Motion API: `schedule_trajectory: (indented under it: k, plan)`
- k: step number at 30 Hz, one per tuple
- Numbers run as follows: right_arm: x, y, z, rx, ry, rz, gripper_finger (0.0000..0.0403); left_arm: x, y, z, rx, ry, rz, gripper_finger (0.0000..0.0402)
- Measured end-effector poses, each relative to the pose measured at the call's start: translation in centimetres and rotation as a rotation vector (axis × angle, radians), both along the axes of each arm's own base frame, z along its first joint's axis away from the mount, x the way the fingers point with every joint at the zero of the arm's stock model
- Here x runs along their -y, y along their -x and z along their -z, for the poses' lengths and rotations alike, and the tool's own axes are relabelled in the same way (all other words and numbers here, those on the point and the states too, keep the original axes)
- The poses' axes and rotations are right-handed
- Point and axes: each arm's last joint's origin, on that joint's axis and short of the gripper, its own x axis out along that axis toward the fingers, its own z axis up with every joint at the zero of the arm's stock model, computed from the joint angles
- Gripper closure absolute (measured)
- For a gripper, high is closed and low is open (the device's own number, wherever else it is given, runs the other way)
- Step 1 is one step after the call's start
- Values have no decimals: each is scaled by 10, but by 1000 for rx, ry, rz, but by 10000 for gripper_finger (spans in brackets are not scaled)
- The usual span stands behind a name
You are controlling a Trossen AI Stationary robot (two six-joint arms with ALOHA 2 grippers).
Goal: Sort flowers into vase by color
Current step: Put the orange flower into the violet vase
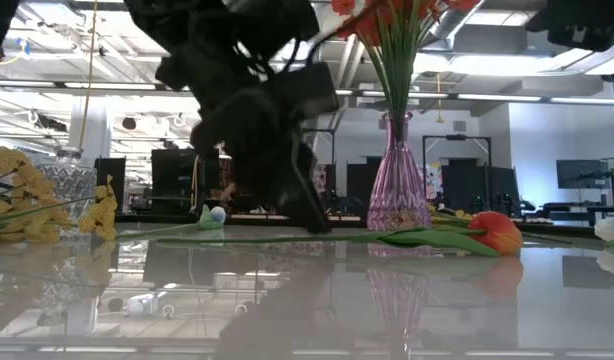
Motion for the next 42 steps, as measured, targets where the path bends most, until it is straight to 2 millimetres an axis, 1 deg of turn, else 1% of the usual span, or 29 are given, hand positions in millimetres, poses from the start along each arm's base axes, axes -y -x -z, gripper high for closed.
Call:
schedule_trajectory:
  k: [4,6,8,9,13,14,17,19,21,25,27,31,34,38,40,42]
  plan:
    - [1,1,1,-16,13,-4,127,2,-8,12,-25,21,23,185]
    - [1,1,2,-25,19,-4,127,5,-10,16,-52,25,30,197]
    - [1,2,2,-28,20,-7,127,8,-11,17,-91,1,29,228]
    - [1,2,2,-28,19,-10,127,10,-11,16,-106,-13,34,250]
    - [0,2,2,-29,18,-16,127,13,-14,7,-183,-56,59,370]
    - [0,2,2,-29,18,-17,127,13,-15,3,-210,-60,62,384]
    - [0,2,2,-28,18,-17,127,13,-16,-11,-246,-108,104,397]
    - [0,2,2,-29,18,-16,127,14,-14,-27,-242,-161,154,399]
    - [0,2,2,-29,14,-14,127,16,-14,-53,-160,-209,197,401]
    - [-1,3,2,-30,13,-15,127,15,0,-102,-14,-264,255,401]
    - [-1,3,2,-29,13,-20,127,13,12,-127,53,-293,290,401]
    - [-2,4,2,-30,14,-24,127,7,42,-185,248,-328,354,401]
    - [-2,4,2,-28,18,-19,127,2,65,-220,394,-292,397,401]
    - [0,3,2,-25,18,-8,127,-11,90,-267,663,-143,360,401]
    - [0,2,2,-24,17,-6,127,-19,98,-280,800,-104,356,401]
    - [0,2,2,-22,16,-5,127,-28,105,-286,945,-97,343,401]
